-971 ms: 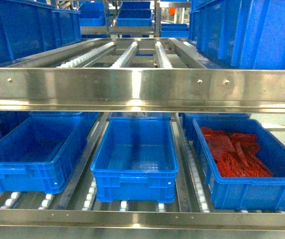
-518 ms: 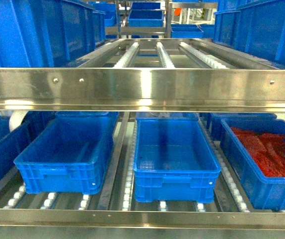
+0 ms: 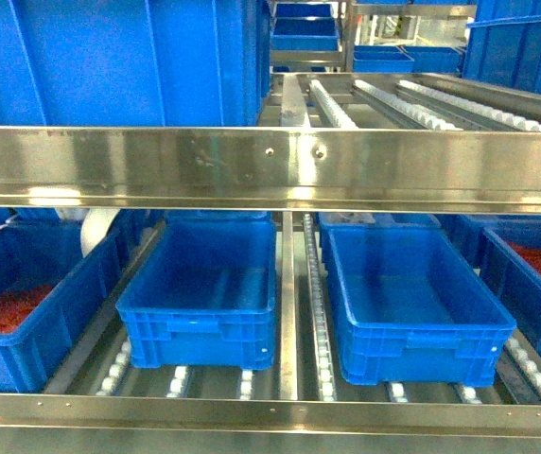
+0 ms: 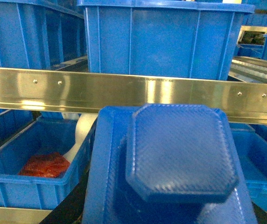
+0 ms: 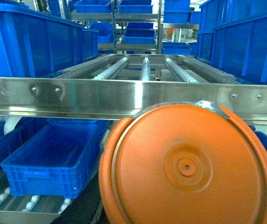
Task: Sort blue parts and orange caps into right shelf containers
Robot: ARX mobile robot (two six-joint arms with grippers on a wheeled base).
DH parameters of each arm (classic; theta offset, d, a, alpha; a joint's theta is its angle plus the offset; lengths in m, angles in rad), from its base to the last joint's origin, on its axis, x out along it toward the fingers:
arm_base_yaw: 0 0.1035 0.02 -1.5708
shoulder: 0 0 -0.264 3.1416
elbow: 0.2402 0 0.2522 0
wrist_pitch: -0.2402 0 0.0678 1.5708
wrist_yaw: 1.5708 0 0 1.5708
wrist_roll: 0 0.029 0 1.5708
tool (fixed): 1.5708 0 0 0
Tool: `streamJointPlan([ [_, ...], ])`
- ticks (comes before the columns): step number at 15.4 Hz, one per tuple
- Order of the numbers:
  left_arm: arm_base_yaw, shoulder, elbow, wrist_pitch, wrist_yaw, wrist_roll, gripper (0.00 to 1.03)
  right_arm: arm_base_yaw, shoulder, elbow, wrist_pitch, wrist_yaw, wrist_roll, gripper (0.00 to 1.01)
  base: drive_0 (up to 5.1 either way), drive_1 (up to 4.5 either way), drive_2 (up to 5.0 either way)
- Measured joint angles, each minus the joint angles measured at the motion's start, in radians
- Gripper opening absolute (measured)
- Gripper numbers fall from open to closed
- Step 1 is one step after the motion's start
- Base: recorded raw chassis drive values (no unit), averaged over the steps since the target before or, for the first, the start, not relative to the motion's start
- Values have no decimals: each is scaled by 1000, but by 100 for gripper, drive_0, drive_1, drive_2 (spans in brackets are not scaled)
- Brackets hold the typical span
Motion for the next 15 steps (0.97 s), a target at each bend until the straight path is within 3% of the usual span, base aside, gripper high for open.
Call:
streamJointPlan([
  [15,0,0,0,7,6,0,42,0,0,0,-2,5,0,44,0,0,0],
])
